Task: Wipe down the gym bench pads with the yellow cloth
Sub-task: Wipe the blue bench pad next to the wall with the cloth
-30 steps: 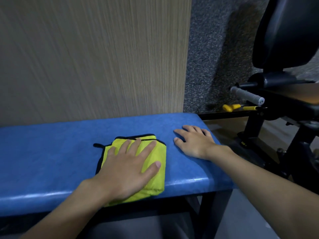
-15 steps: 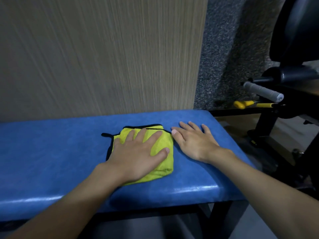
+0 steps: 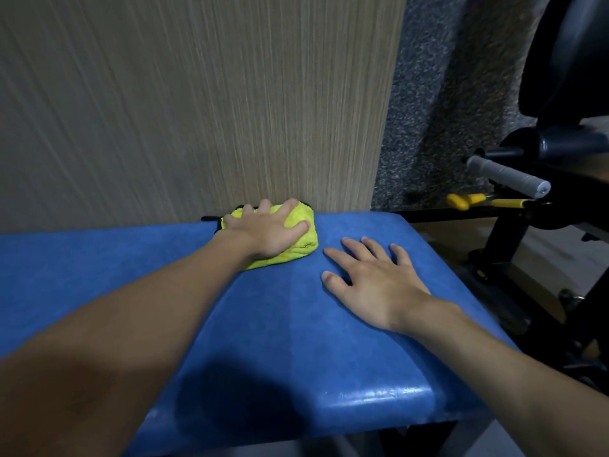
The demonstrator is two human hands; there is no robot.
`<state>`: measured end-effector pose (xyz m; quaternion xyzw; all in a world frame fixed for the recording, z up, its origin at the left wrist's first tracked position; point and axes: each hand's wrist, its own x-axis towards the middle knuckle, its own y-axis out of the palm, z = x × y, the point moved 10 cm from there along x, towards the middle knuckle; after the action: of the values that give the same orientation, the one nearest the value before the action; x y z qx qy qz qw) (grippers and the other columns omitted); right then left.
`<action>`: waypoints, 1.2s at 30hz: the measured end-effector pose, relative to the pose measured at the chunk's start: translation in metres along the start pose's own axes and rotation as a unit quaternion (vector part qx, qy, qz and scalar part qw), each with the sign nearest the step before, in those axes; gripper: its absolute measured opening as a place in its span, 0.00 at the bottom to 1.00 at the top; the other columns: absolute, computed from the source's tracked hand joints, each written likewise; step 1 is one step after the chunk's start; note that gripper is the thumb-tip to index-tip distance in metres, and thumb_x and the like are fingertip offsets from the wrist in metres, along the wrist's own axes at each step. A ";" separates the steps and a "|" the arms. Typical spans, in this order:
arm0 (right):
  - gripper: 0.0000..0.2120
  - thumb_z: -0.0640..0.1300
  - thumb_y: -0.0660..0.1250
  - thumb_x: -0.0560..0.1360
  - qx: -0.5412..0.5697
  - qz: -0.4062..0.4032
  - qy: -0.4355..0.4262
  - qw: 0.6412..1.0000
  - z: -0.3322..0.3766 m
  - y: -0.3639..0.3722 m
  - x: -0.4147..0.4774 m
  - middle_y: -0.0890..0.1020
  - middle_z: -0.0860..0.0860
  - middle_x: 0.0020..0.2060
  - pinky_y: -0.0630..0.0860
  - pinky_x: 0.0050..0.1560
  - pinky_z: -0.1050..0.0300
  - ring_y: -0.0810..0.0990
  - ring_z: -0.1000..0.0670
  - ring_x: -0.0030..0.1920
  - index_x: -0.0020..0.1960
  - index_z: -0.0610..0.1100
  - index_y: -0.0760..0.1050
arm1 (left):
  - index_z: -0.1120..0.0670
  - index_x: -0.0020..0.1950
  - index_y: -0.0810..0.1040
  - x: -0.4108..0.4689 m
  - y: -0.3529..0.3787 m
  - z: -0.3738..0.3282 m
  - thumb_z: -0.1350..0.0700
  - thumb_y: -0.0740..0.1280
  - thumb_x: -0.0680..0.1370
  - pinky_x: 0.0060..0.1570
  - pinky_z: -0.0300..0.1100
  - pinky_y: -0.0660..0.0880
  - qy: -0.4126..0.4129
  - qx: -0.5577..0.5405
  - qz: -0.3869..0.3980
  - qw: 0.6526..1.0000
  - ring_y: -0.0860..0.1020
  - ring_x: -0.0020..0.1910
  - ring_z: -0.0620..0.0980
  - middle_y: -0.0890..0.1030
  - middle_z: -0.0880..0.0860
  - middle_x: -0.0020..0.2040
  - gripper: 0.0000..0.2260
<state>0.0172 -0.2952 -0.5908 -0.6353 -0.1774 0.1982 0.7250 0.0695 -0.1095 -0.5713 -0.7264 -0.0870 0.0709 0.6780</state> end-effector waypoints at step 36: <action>0.28 0.66 0.40 0.81 -0.018 0.049 -0.020 0.998 0.022 0.007 -0.001 0.44 0.57 0.80 0.37 0.76 0.37 0.40 0.50 0.80 0.80 0.62 0.44 | 0.31 0.78 0.44 -0.152 0.008 0.023 0.23 0.34 0.63 0.73 0.66 0.51 0.045 0.004 0.030 0.999 0.48 0.80 0.55 0.49 0.48 0.82 0.42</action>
<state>0.0049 -0.2758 -0.5952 -0.6522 -0.1645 0.2426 0.6991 -0.0838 -0.1214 -0.5828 -0.7286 -0.0341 0.0586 0.6816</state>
